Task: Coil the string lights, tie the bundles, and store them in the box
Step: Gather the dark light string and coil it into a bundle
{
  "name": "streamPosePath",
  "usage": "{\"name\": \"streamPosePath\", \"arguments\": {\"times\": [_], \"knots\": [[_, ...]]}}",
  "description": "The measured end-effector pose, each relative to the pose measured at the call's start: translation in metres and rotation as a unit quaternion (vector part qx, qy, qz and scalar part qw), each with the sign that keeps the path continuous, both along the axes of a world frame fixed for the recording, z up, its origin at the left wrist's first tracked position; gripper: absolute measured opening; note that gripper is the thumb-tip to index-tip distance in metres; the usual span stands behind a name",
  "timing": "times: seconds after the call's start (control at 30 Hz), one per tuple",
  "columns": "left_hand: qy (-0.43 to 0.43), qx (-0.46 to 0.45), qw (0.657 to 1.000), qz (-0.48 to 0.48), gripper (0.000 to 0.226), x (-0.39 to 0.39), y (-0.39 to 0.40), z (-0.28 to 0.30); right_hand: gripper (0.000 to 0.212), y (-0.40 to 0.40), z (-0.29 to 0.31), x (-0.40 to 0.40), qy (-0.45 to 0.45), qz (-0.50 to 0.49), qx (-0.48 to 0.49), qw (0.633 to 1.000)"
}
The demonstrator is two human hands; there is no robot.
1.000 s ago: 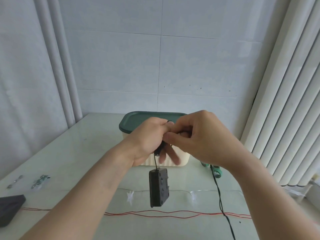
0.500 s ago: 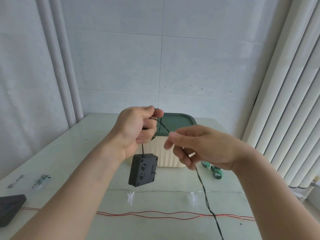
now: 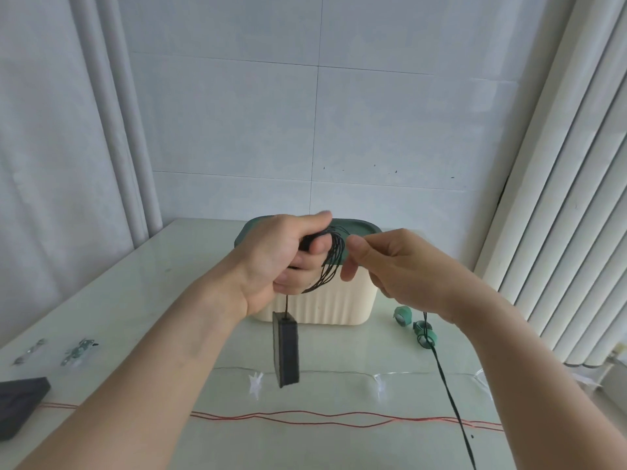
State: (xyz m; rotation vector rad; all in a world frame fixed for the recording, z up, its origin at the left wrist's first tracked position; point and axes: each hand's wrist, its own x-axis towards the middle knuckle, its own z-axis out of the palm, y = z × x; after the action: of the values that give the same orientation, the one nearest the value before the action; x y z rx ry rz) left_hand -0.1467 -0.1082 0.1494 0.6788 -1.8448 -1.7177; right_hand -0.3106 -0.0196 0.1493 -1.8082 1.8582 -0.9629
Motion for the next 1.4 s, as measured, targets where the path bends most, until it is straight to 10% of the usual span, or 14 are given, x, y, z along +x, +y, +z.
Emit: {"name": "streamPosePath", "arguments": {"times": [0.13, 0.27, 0.4, 0.77, 1.4], "knots": [[0.086, 0.057, 0.995, 0.005, 0.05, 0.002, -0.003, 0.002, 0.047, -0.002, 0.0, -0.004, -0.144, 0.028, 0.02, 0.989], [0.188, 0.141, 0.972, 0.015, 0.049, 0.009, -0.011, 0.008, 0.043, 0.003, 0.001, -0.013, -0.364, 0.192, 0.152, 0.898], [0.304, 0.201, 0.93, 0.055, 0.046, 0.02, -0.023, 0.012, 0.043, 0.003, -0.006, -0.015, -0.311, 0.356, 0.256, 0.844], [0.32, 0.237, 0.901, 0.175, 0.042, 0.029, -0.032, 0.013, 0.028, -0.014, -0.018, 0.01, -0.175, 0.031, 0.089, 0.98], [-0.022, -0.044, 0.992, 0.115, 0.041, -0.014, 0.008, -0.007, 0.028, 0.001, -0.006, 0.037, -0.013, 0.036, -0.031, 0.999]]}}
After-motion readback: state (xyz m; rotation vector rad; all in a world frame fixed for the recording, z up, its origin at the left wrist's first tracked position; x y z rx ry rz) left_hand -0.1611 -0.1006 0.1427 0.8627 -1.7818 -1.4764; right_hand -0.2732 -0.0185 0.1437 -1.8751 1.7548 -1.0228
